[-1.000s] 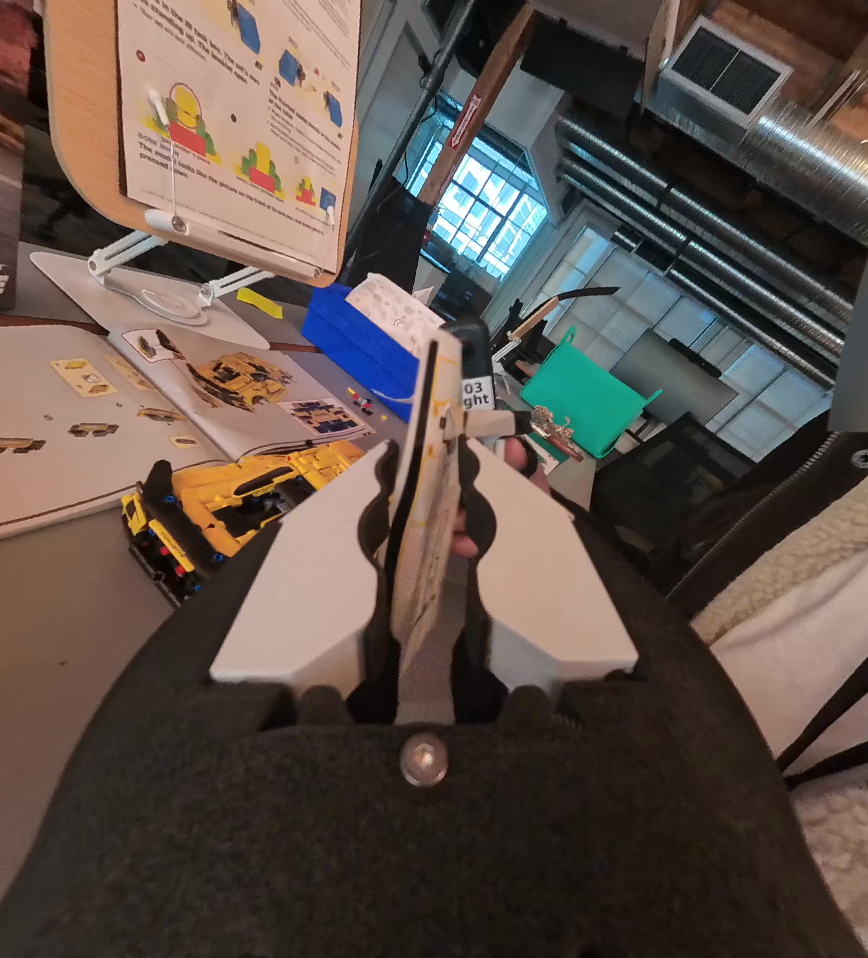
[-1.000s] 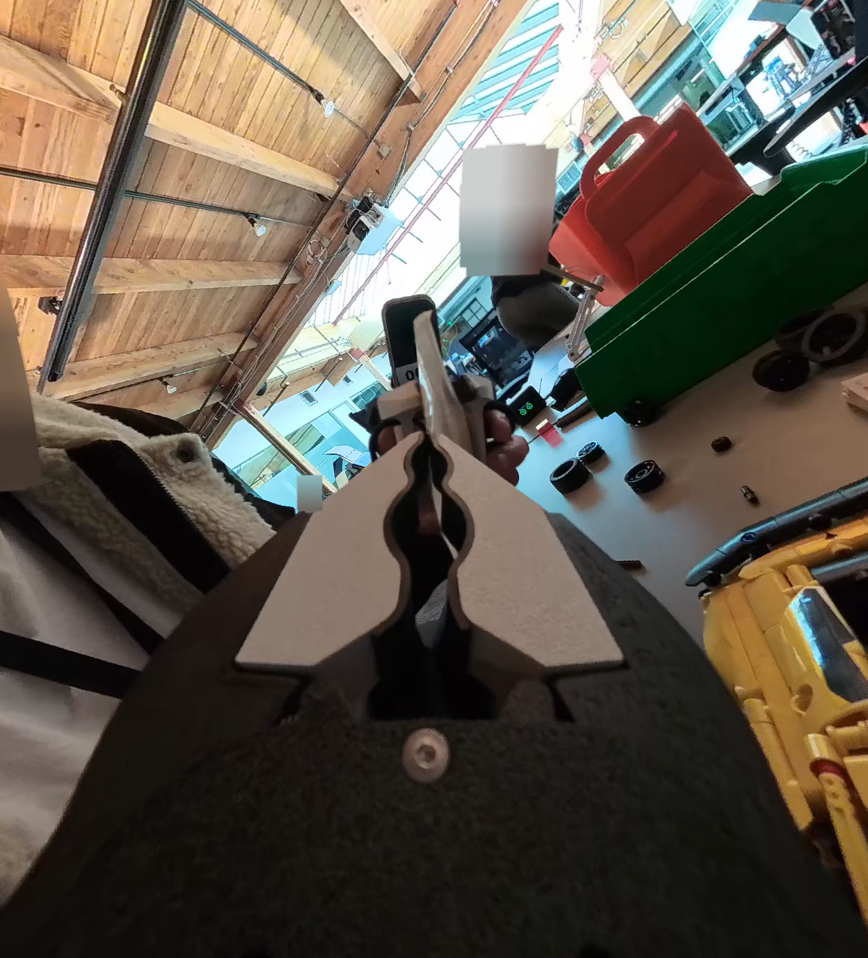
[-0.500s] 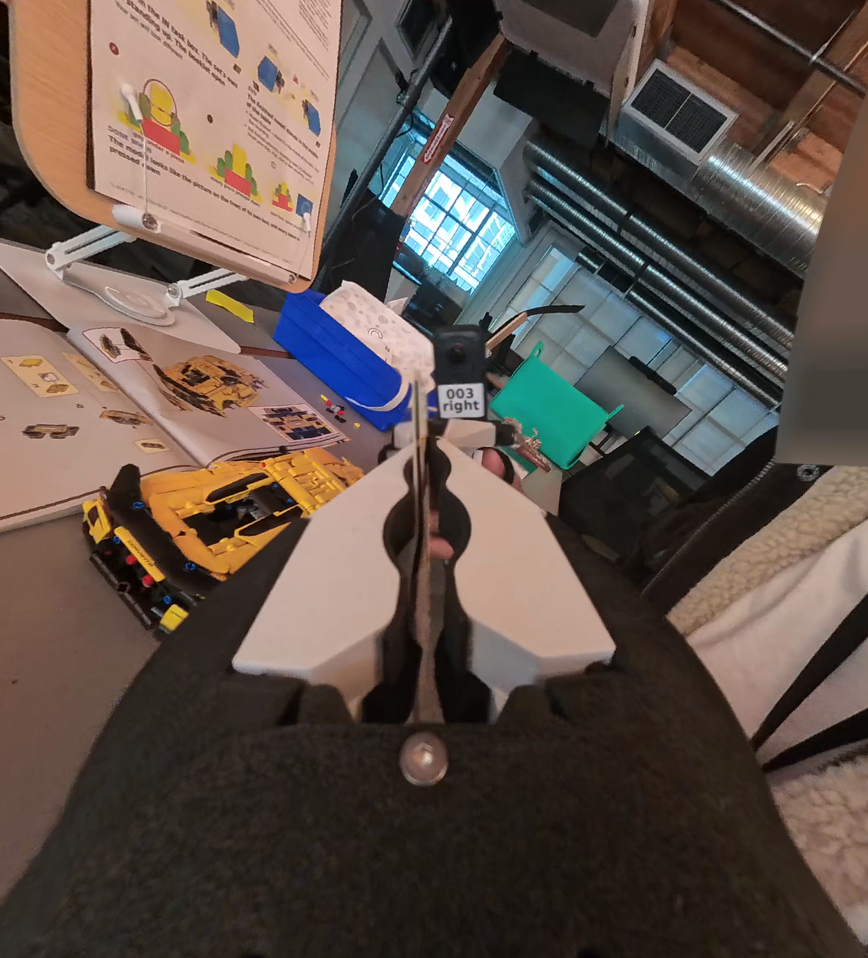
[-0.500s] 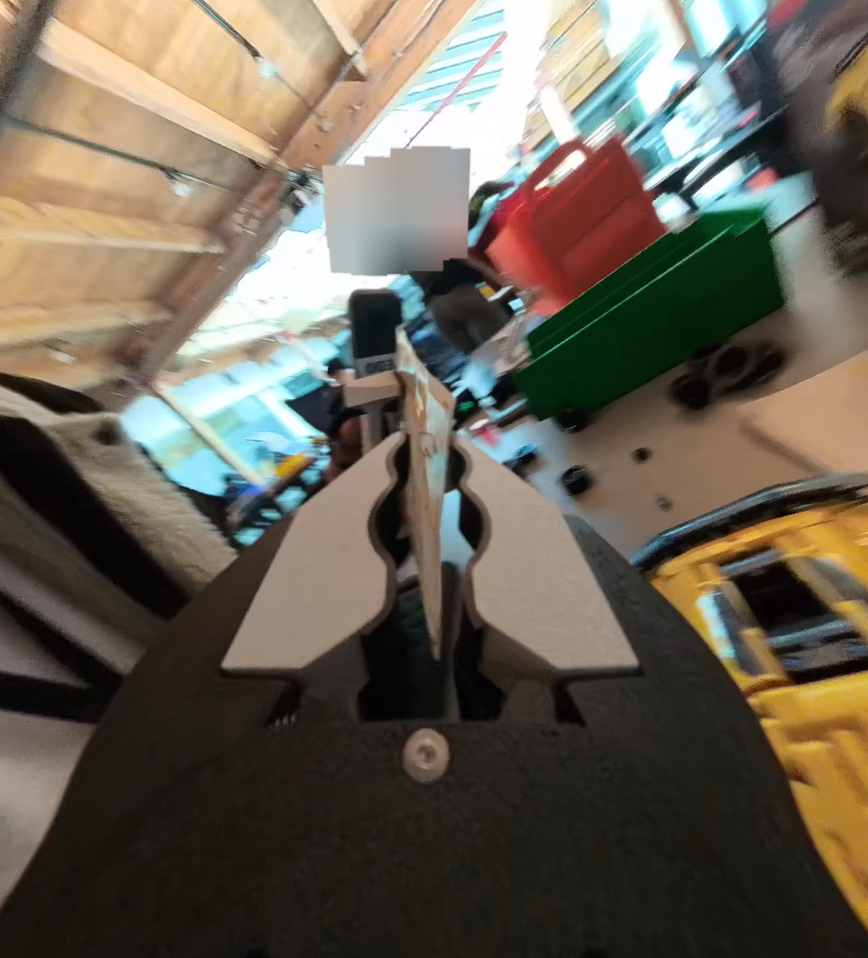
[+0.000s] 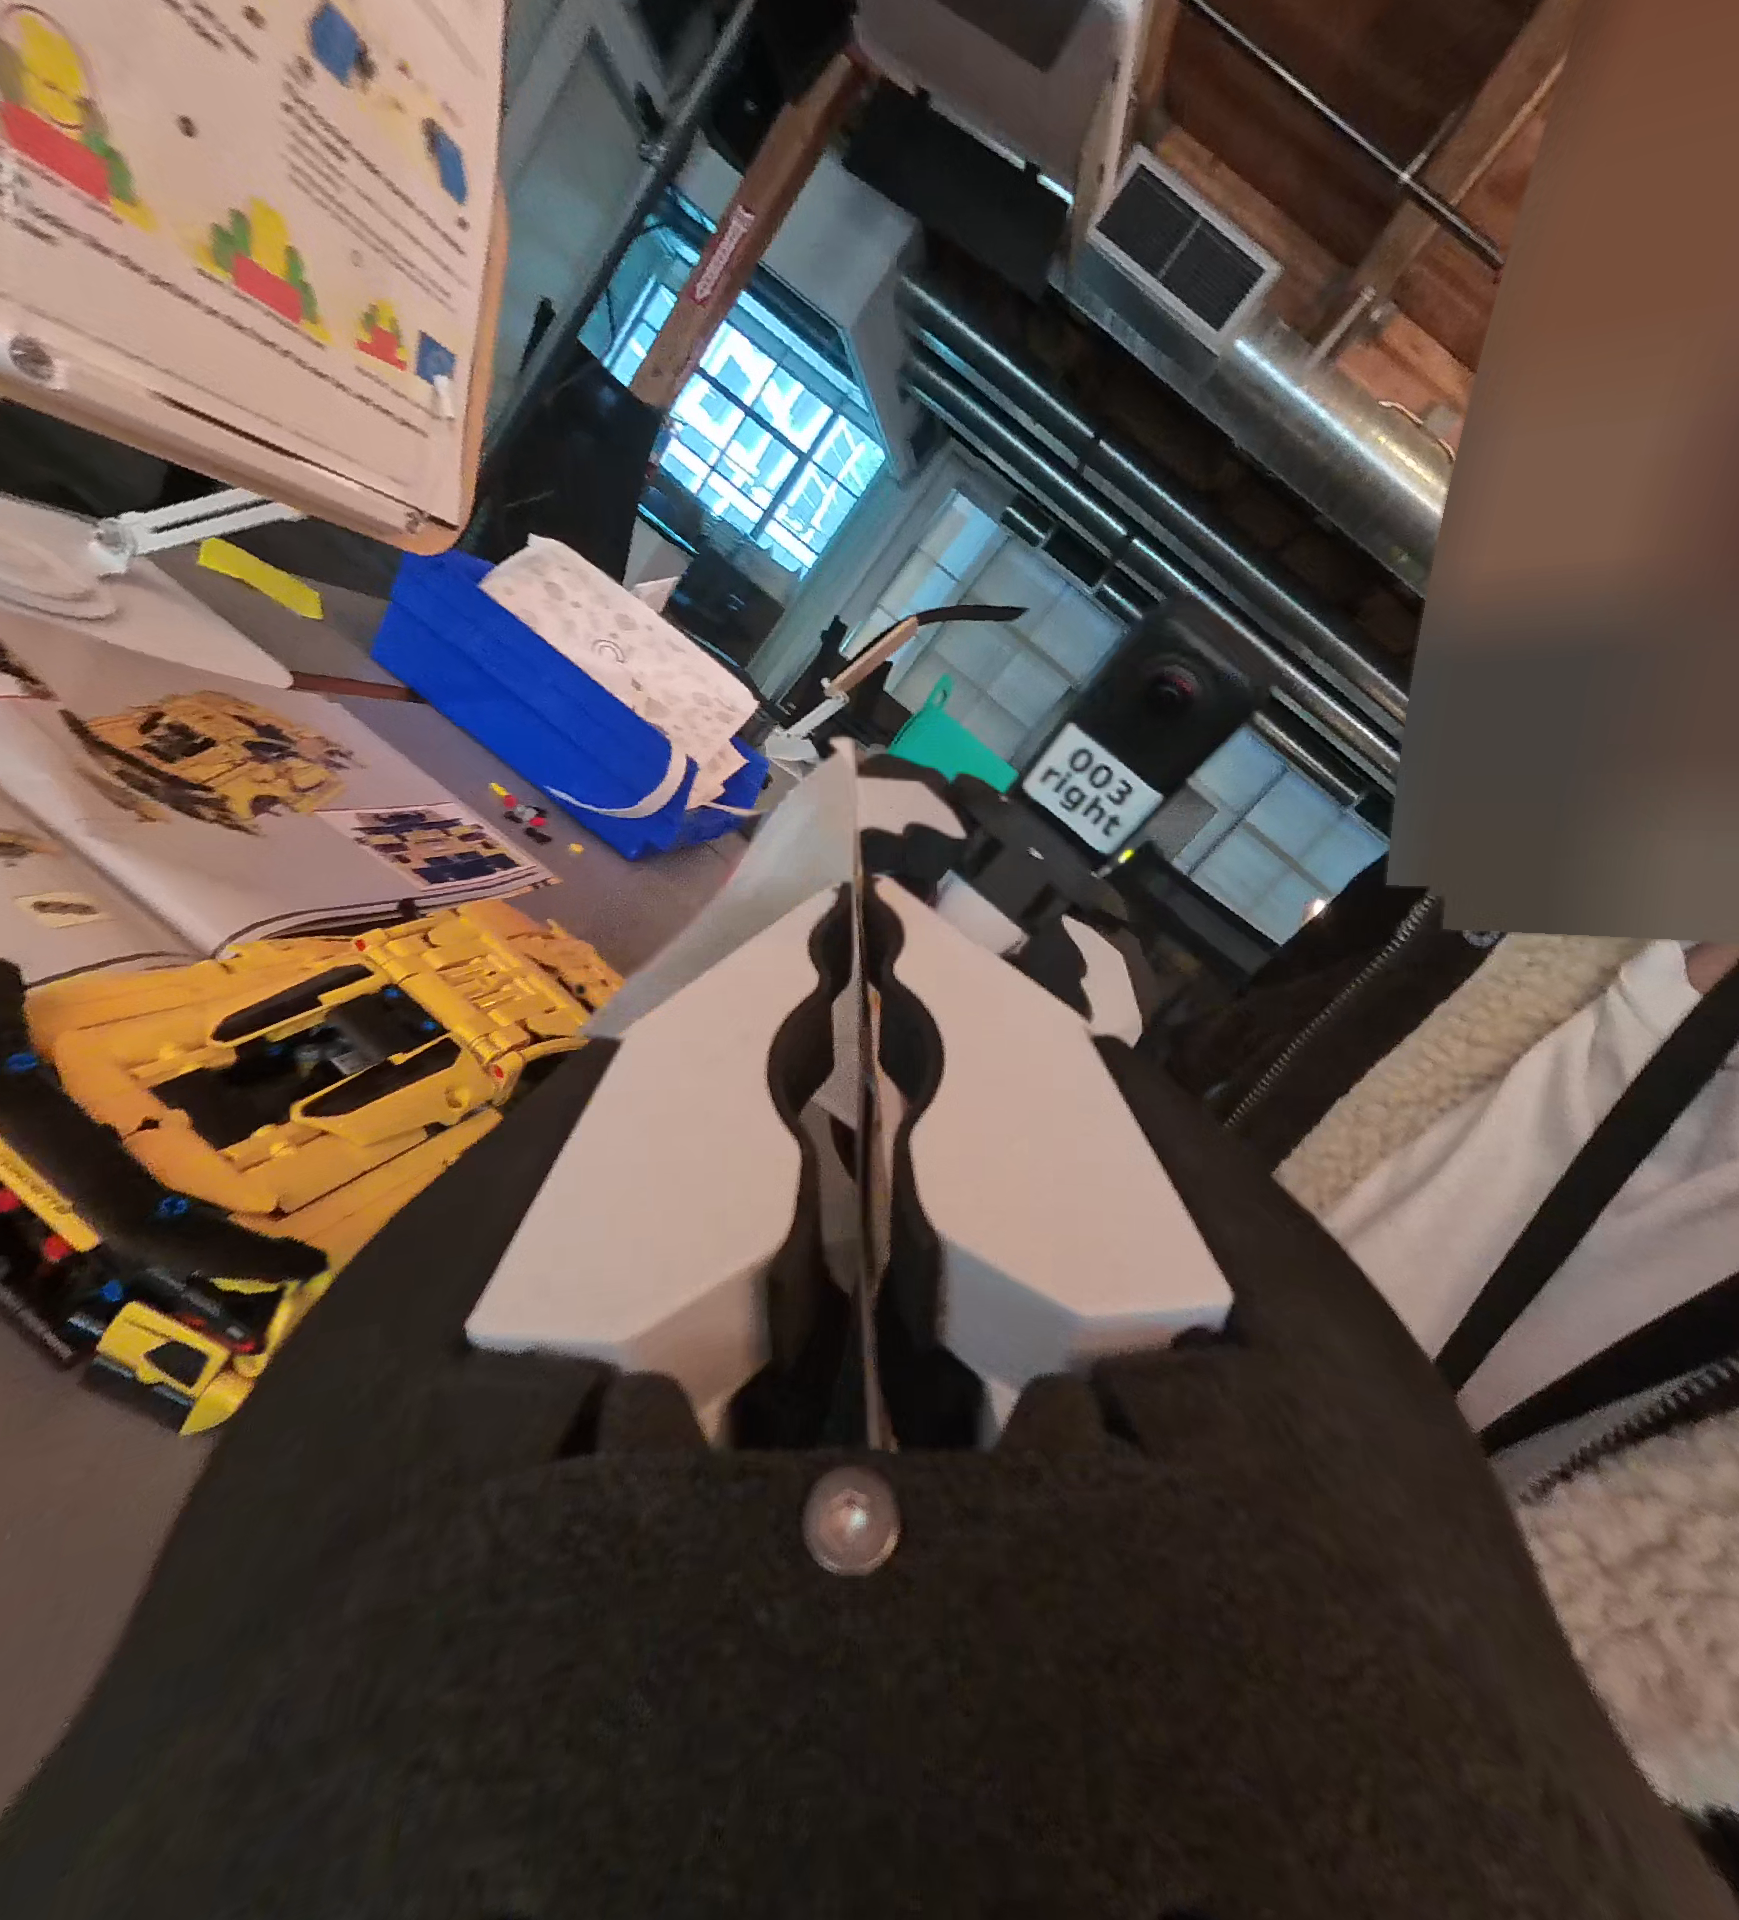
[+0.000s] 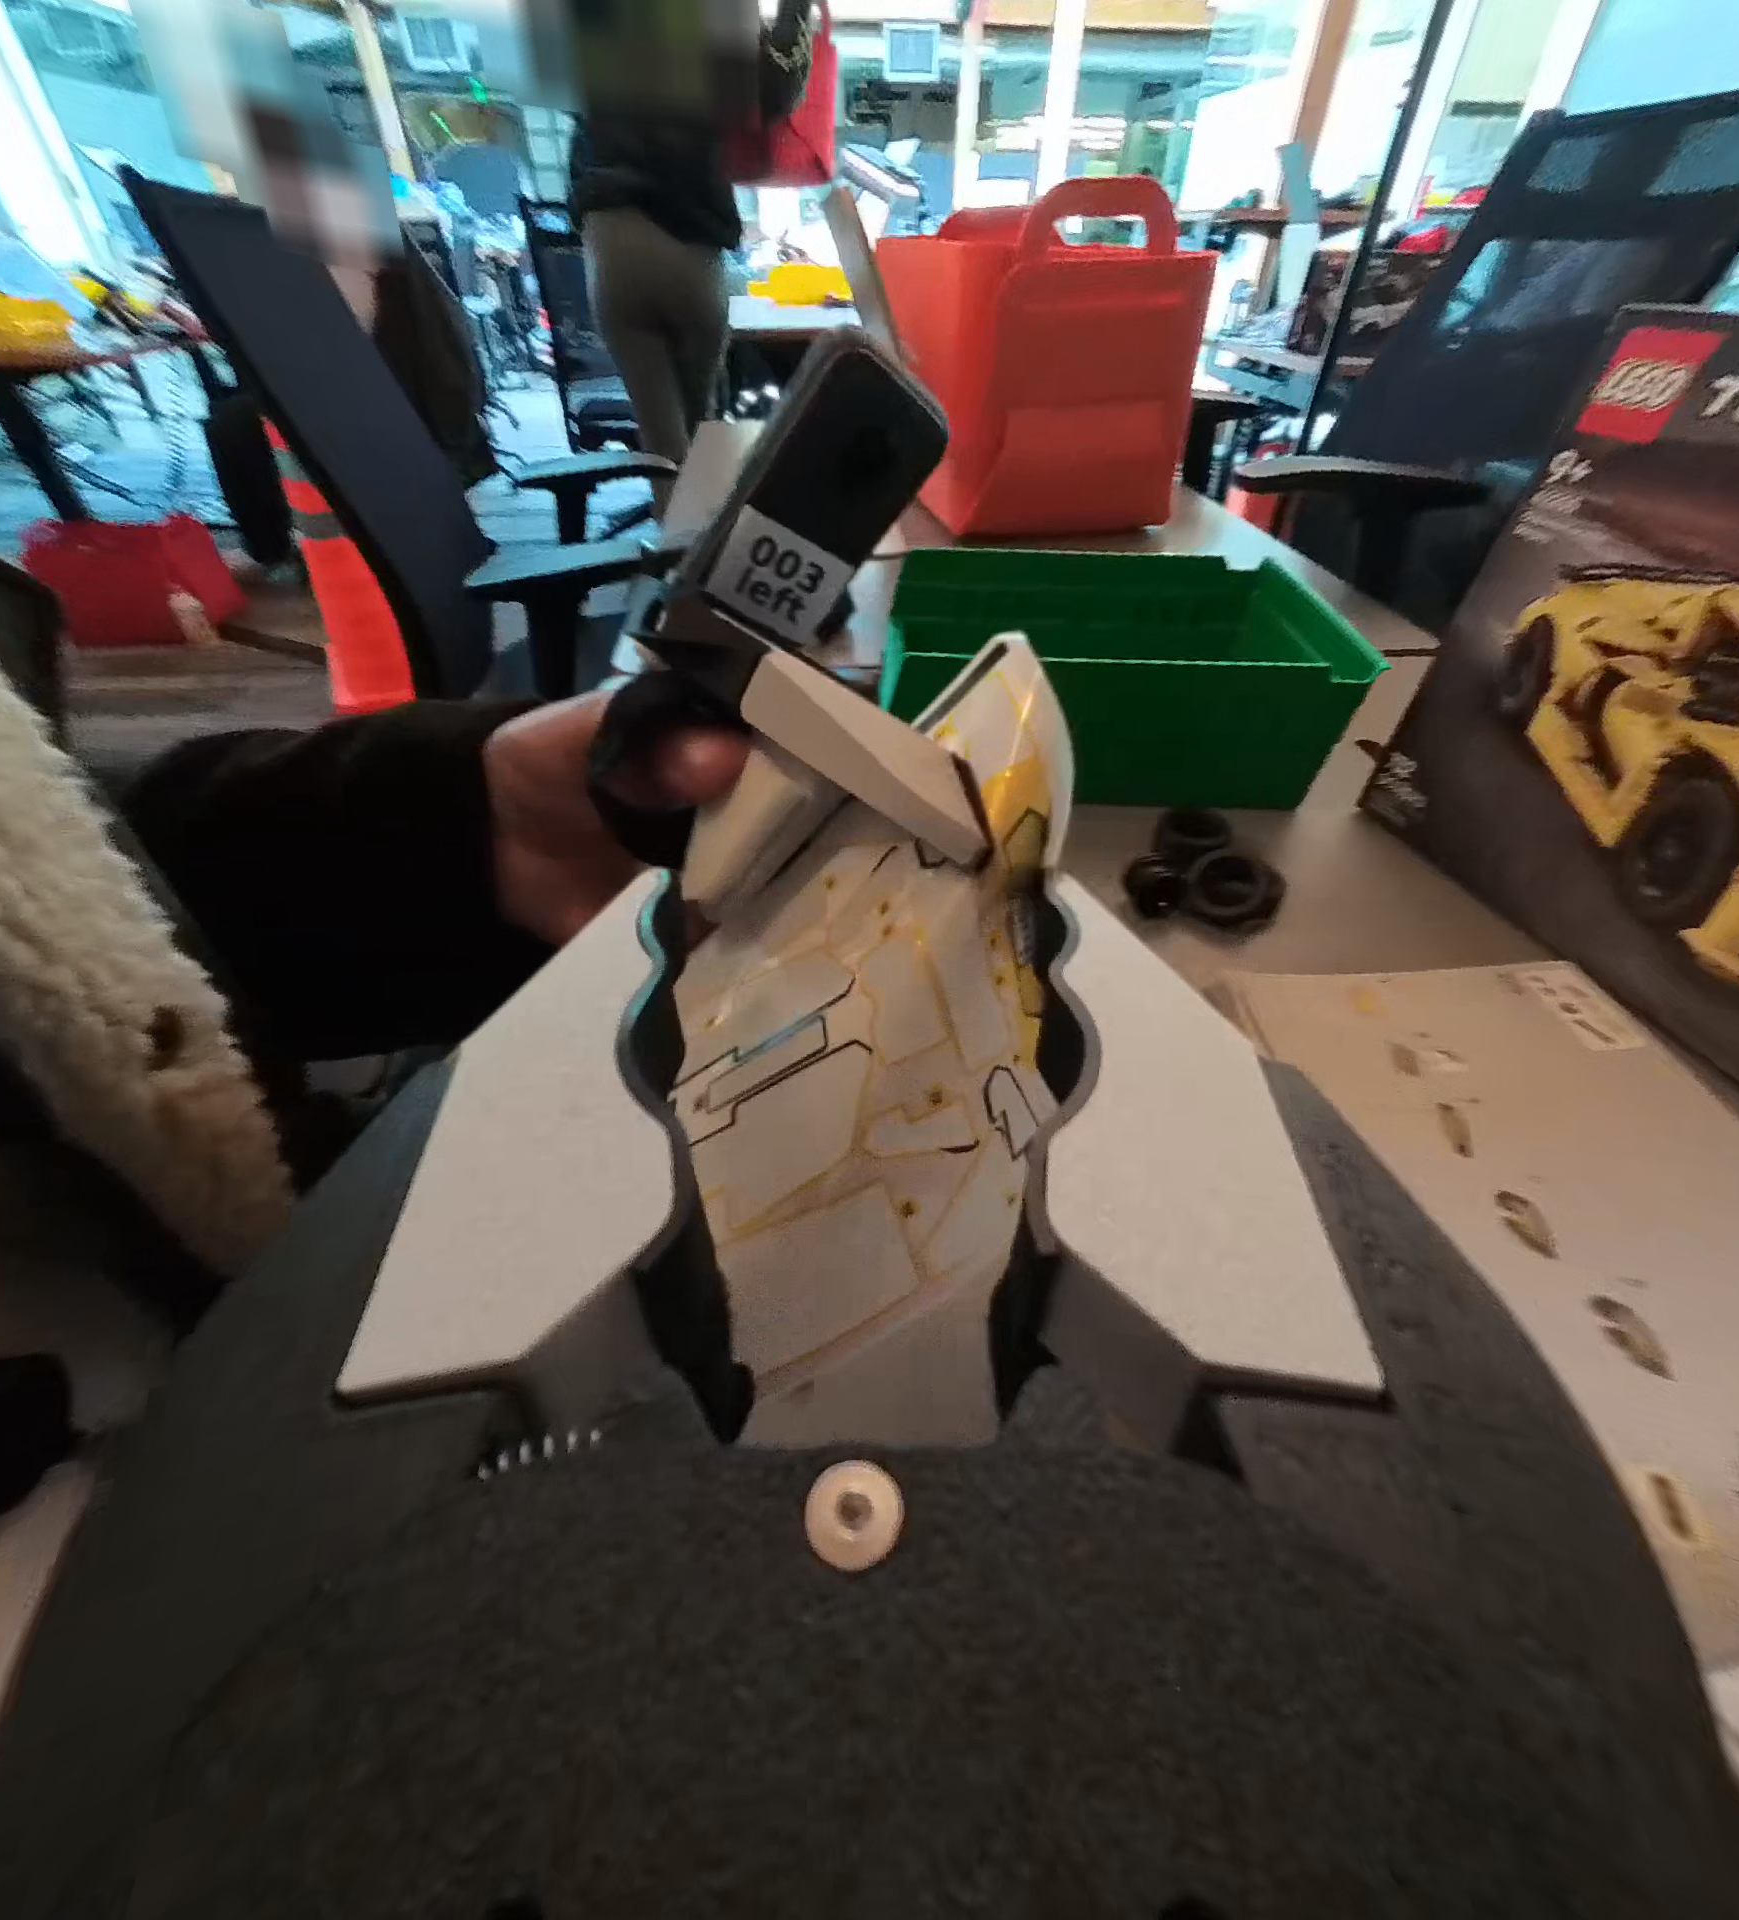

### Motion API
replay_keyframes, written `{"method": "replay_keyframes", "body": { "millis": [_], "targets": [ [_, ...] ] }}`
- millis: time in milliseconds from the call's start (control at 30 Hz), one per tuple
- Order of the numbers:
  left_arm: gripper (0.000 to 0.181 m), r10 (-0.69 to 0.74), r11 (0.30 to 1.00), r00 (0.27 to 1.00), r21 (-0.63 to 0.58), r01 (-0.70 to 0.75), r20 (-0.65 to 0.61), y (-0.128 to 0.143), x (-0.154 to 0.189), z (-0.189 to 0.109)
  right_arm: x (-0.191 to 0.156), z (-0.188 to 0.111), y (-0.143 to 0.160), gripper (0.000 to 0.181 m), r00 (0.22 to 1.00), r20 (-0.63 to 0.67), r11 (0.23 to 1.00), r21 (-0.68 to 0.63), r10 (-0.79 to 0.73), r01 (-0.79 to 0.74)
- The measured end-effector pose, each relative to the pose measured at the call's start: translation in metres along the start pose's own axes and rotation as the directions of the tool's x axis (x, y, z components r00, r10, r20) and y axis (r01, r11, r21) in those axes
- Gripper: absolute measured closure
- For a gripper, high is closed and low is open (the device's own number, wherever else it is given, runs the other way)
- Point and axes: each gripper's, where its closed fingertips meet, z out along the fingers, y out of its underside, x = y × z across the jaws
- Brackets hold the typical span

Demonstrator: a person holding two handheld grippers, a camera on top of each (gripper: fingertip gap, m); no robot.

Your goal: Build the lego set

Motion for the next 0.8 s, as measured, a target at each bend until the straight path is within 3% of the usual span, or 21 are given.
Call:
{"method": "replay_keyframes", "body": {
  "millis": [167, 300, 400, 567, 667, 767, 800],
  "targets": [
    [0.181, 0.053, 0.999, 0.993, -0.002, -0.054, -0.108, 0.002, 0.02, -0.001, -0.005, -0.012, -0.013, 0.135, 0.969, 0.157, 0.972, 0.109, 0.189, -0.207],
    [0.181, 0.093, 0.996, 0.975, 0.013, -0.092, -0.204, 0.004, 0.037, -0.001, -0.015, -0.021, -0.021, 0.151, 0.863, 0.366, 0.9, 0.125, 0.349, -0.417],
    [0.181, 0.116, 0.993, 0.96, 0.017, -0.115, -0.253, 0.005, 0.047, 0.0, -0.023, -0.025, -0.027, 0.156, 0.803, 0.457, 0.866, 0.124, 0.384, -0.485],
    [0.181, 0.149, 0.988, 0.948, 0.0, -0.155, -0.281, 0.007, 0.057, -0.002, -0.016, -0.036, -0.036, 0.156, 0.786, 0.488, 0.838, 0.18, 0.378, -0.515],
    [0.181, 0.133, 0.99, 0.951, -0.007, -0.14, -0.28, 0.007, 0.055, -0.005, 0.002, -0.04, -0.028, 0.139, 0.802, 0.435, 0.833, 0.182, 0.409, -0.523],
    [0.181, 0.116, 0.992, 0.955, -0.02, -0.126, -0.274, 0.009, 0.052, -0.006, 0.0, -0.035, -0.012, 0.129, 0.766, 0.437, 0.831, 0.07, 0.472, -0.552],
    [0.181, 0.106, 0.993, 0.96, -0.024, -0.116, -0.258, 0.009, 0.049, -0.006, -0.005, -0.035, -0.009, 0.142, 0.728, 0.47, 0.817, 0.027, 0.499, -0.577]
  ]
}}
